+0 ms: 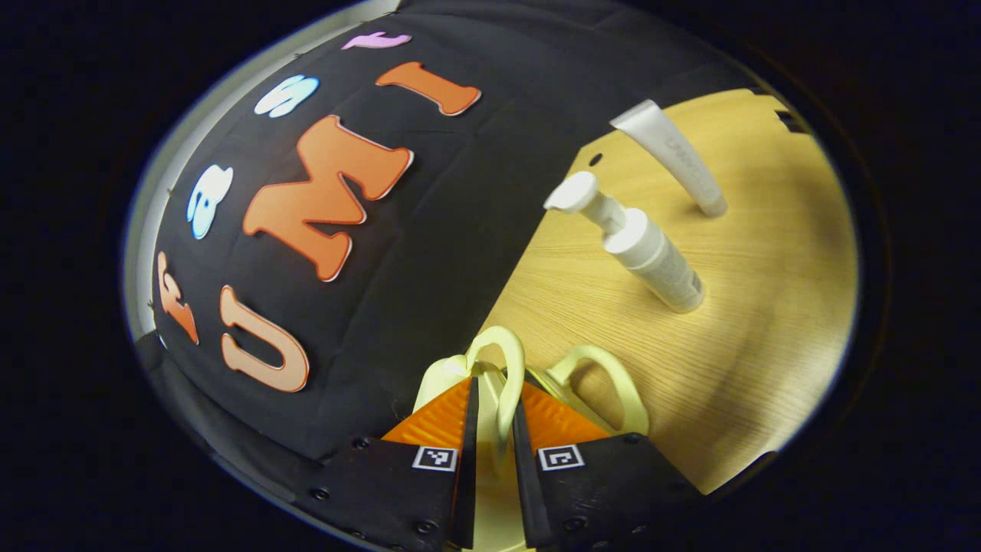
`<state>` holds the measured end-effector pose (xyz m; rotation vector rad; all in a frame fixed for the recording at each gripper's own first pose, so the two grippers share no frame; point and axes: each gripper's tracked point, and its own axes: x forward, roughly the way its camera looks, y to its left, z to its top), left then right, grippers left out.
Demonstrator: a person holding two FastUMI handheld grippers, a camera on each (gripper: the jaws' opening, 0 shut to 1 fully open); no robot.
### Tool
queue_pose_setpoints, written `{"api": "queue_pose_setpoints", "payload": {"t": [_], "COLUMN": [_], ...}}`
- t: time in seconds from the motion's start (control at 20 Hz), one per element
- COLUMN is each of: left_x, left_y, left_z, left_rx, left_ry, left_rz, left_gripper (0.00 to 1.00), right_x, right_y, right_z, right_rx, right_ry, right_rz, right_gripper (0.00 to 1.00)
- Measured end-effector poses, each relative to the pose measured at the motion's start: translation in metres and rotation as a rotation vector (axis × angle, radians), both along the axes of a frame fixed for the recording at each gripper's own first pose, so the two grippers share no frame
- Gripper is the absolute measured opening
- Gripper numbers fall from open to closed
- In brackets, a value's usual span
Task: First open the suitcase, pack the skin care products into it, and then close the suitcase.
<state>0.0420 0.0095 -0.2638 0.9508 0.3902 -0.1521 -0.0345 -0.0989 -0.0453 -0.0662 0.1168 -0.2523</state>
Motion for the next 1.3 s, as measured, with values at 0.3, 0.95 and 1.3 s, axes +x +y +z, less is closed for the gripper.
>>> {"api": "queue_pose_setpoints", "payload": {"t": [0.3, 0.95, 1.3], "left_x": [0.015, 0.025, 0.021], "left_y": [0.049, 0.193, 0.284], "left_z": [0.063, 0.136, 0.14], "left_rx": [-0.223, -0.611, -0.715], "left_ry": [-0.066, -0.15, -0.197], "left_rz": [0.147, 0.41, 0.544], "left_gripper": [0.24, 0.24, 0.07], "right_x": [0.013, 0.033, 0.04], "right_y": [0.018, 0.044, 0.055], "right_z": [0.0, -0.003, -0.005], "right_rx": [-0.011, -0.019, -0.028], "right_ry": [0.0, 0.013, 0.023], "right_rz": [0.043, 0.09, 0.094], "right_gripper": [0.95, 0.95, 0.95]}}
